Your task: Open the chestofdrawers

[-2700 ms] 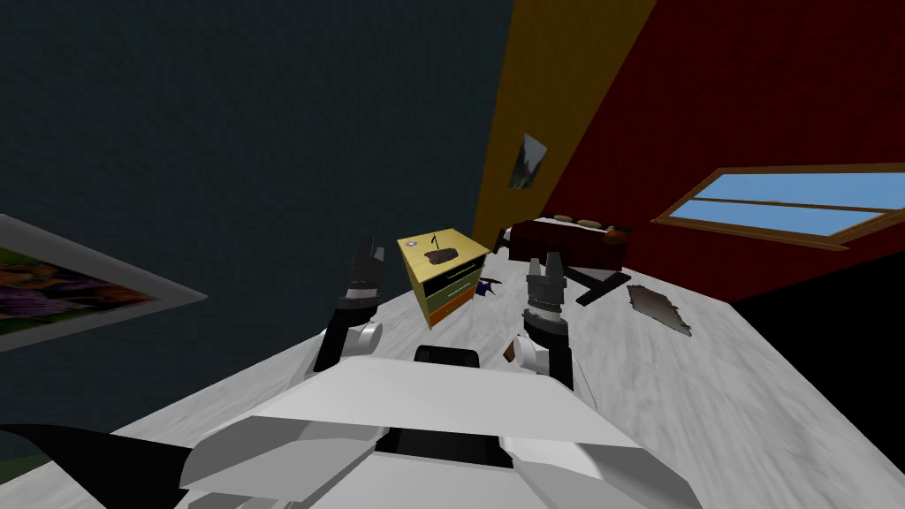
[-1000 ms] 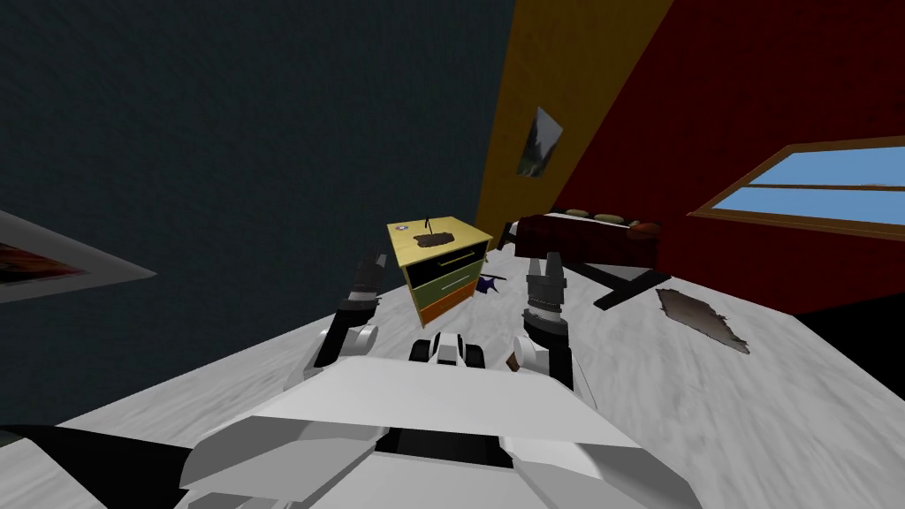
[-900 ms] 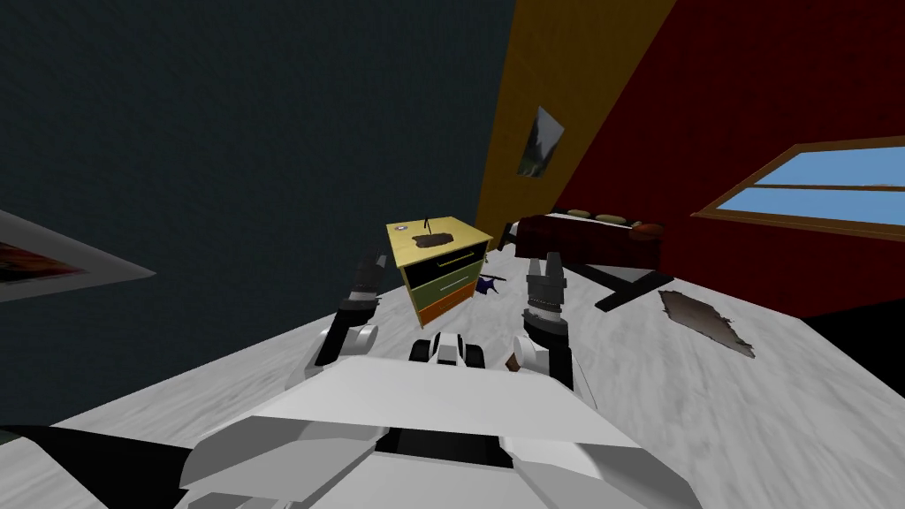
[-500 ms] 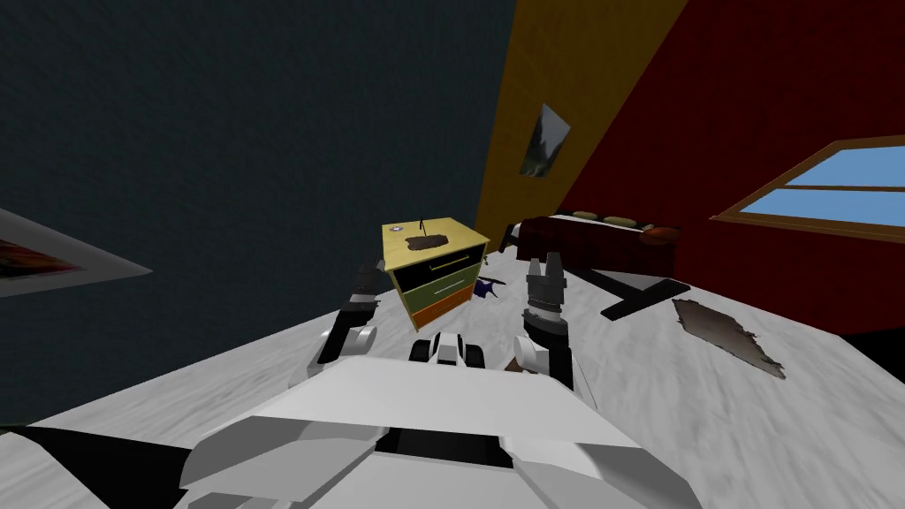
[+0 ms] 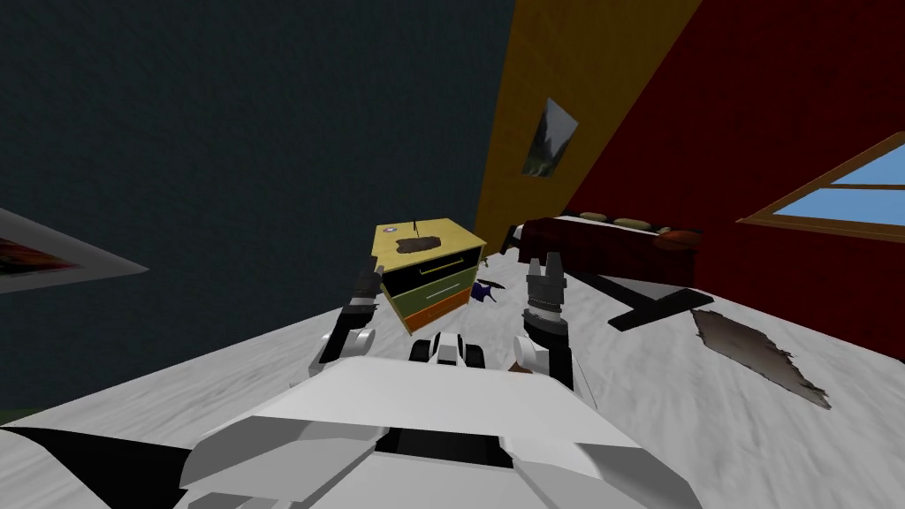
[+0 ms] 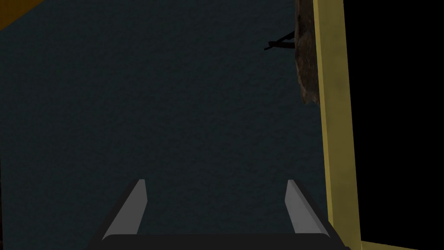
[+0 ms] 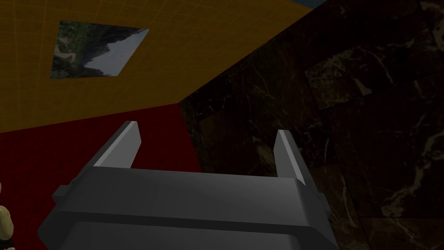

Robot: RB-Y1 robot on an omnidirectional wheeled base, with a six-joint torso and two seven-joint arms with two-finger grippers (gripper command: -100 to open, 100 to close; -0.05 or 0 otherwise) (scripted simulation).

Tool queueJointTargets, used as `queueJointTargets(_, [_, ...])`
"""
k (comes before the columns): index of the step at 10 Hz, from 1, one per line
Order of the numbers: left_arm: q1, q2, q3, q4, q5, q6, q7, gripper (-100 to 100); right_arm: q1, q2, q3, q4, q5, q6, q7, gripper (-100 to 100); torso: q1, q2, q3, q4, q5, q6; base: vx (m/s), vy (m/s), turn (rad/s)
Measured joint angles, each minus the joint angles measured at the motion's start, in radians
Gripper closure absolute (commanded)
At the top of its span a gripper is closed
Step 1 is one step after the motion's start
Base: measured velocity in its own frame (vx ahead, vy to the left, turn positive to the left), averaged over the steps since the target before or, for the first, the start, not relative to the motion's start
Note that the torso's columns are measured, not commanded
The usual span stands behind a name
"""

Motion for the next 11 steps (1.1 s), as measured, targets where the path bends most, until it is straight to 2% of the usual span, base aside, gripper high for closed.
queueJointTargets(8, [-0.037, 0.003, 0.064, 0.157, 0.045, -0.062, 0.017, -100, 0.000, 0.000, 0.000, 0.000, 0.000, 0.000, 0.000, 0, -0.003, -0.022, -0.011, -0.016, 0.010, 0.012, 0.070, -0.134, 0.081])
queueJointTargets(9, [-0.027, -0.004, 0.065, 0.166, 0.049, -0.065, 0.019, -100, 0.000, 0.000, 0.000, 0.000, 0.000, 0.000, 0.000, 0, -0.006, -0.024, -0.012, -0.015, 0.008, 0.012, 0.044, -0.130, 0.027])
queueJointTargets(11, [-0.027, 0.000, 0.070, 0.214, 0.057, -0.079, 0.029, -100, 0.000, 0.000, 0.000, 0.000, 0.000, 0.000, 0.000, 0, 0.005, -0.021, -0.011, -0.010, 0.008, 0.011, 0.035, -0.107, 0.050])
